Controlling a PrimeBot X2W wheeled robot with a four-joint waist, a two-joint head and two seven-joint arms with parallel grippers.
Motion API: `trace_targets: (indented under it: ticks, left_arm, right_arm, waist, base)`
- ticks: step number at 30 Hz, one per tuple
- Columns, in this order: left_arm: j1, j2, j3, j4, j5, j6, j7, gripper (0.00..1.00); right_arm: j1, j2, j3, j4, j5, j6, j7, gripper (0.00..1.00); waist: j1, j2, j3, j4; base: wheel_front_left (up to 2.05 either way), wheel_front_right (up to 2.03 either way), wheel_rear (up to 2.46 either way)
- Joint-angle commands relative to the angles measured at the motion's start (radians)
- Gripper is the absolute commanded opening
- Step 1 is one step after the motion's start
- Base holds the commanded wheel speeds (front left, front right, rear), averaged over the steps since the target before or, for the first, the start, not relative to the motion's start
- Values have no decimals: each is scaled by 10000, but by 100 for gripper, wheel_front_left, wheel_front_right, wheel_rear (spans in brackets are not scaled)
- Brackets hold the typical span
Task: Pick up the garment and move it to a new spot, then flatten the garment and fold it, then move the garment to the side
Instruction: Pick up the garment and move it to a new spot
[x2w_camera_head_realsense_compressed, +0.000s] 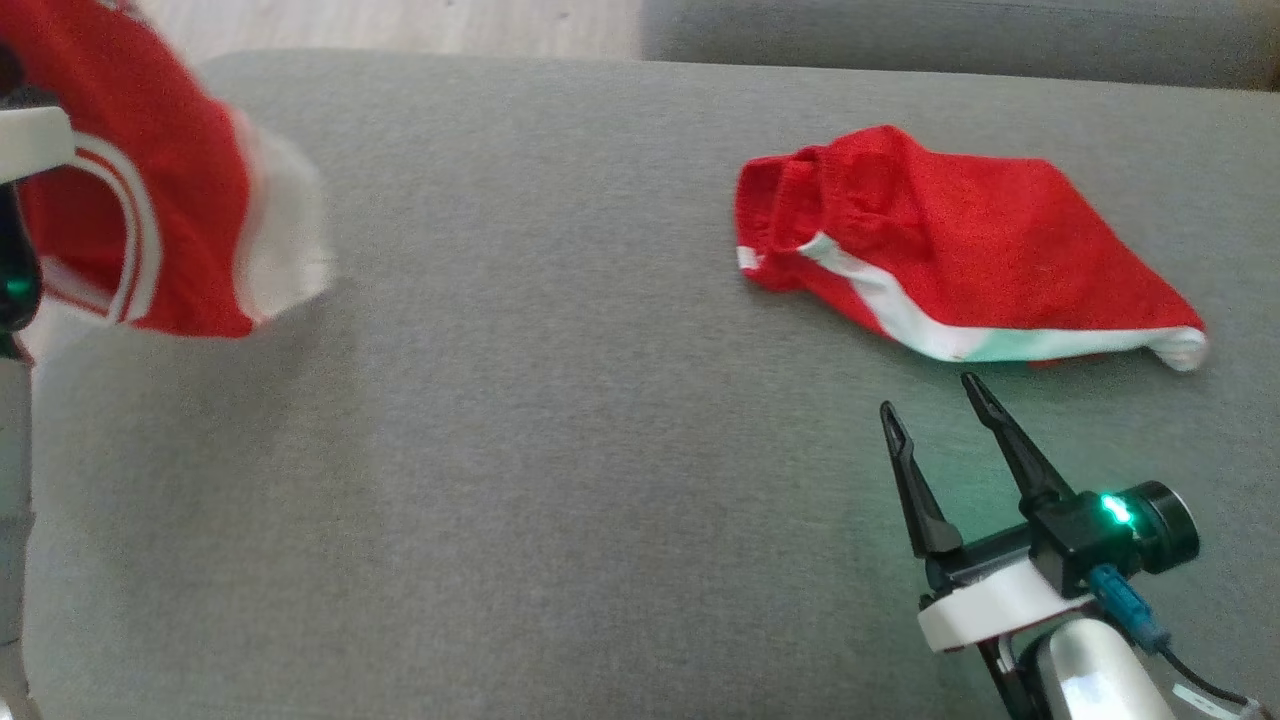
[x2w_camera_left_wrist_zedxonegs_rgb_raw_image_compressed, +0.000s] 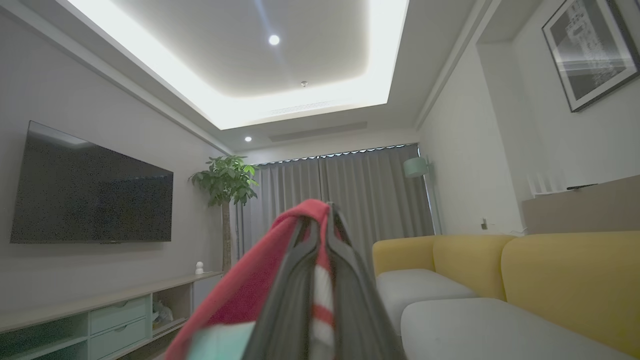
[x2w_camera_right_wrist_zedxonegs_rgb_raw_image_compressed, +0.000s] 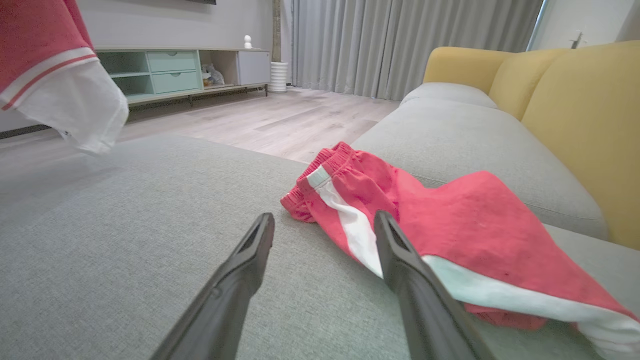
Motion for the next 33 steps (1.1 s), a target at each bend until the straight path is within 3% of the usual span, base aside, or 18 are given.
trace_targets:
  ticks: [1,8,15,16,17,18,23,27,33]
  left_arm:
    - [-274,550,420,-220,-74,22,113,0]
    - [765,382,307,998,-262,123,283,0]
    - [2120,-410,120,2845,-863,-125,208,0]
    - [2320,-579,44,3164,-951,-205,192,14]
    - [2485,-735,-20,3454,-1005,-255,158,76]
    - [2616,-868,-72,3696,-1006,-280,94,100]
    - [3248,-1492,57,3594,-661,-63,-160,100]
    - [4273,-2191,604,1746,108,255,-171,100]
    - [6239,-3215,960,-507,1449,272,-173,100]
  right_arm:
    - [-187,-127,237,-286,-42,-7,-26,100]
    - [-258,-327,313,-316,-65,-7,-26,100]
    - [-228,-489,415,-295,-51,-7,-26,100]
    - [-227,-513,429,-284,-50,-7,-26,100]
    - [-225,-531,442,-275,-46,-7,-26,100]
    - [-226,-543,460,-260,-44,-7,-26,100]
    - [-193,-440,482,-157,-19,-7,-26,100]
    - [-165,-262,470,-106,65,-7,-26,100]
    - [-46,-31,417,-84,273,-7,-26,100]
  waist:
    - [1,0,97,325]
    - [1,0,289,763]
    - [1,0,388,795]
    - [1,0,391,773]
    - [1,0,390,748]
    - [1,0,380,712]
    - [1,0,77,355]
    - [1,0,-337,-84]
    - [1,0,-967,-914]
  base:
    - [0,0,0]
    - [0,0,0]
    - [0,0,0]
    - [0,0,0]
    - [0,0,0]
    - [0,0,0]
    - [0,0,0]
    - [0,0,0]
    - [0,0,0]
